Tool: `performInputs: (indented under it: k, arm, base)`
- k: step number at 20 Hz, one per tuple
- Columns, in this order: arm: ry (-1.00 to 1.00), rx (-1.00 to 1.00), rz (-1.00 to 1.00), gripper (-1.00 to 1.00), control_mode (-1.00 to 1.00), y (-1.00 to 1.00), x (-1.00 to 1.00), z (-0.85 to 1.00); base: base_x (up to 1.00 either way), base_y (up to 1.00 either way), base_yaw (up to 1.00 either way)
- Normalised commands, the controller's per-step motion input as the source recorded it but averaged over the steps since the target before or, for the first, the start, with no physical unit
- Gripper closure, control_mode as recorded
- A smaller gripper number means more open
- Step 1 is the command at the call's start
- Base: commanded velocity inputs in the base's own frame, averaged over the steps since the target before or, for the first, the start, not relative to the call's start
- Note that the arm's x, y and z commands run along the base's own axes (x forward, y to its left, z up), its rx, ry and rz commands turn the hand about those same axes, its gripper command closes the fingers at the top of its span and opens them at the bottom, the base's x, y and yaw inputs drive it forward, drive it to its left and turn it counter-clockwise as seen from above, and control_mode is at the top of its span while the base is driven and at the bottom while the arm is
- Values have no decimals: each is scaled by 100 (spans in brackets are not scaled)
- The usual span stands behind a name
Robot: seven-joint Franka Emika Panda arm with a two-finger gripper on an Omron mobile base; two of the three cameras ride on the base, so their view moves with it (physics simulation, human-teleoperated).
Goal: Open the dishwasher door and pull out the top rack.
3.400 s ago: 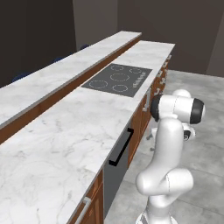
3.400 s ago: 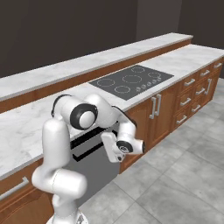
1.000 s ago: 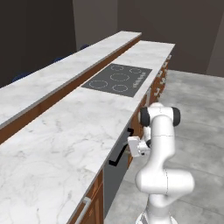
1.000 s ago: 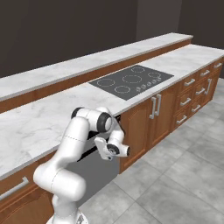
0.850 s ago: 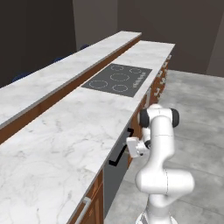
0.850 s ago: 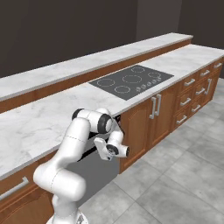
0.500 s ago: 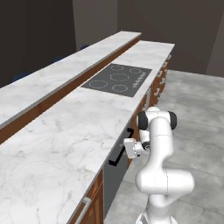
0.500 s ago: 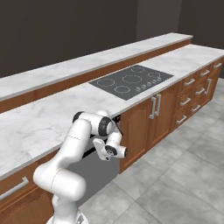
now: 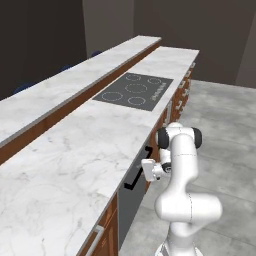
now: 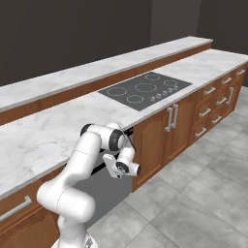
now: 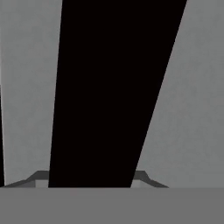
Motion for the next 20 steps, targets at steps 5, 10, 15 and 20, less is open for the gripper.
performInputs:
  k: [5,10,15,20]
  arm:
    - [6,1,-9,100,-100,-67,0,-35]
    - [13,6,-9,100,-100,-94,0,-43]
    - [16,8,-10,100,-100,-100,0,-46]
    - [15,6,-10,100,-100,-100,0,-48]
  base:
    - [0,0,0]
    - [0,0,0]
    - [0,0,0]
    - [0,0,0]
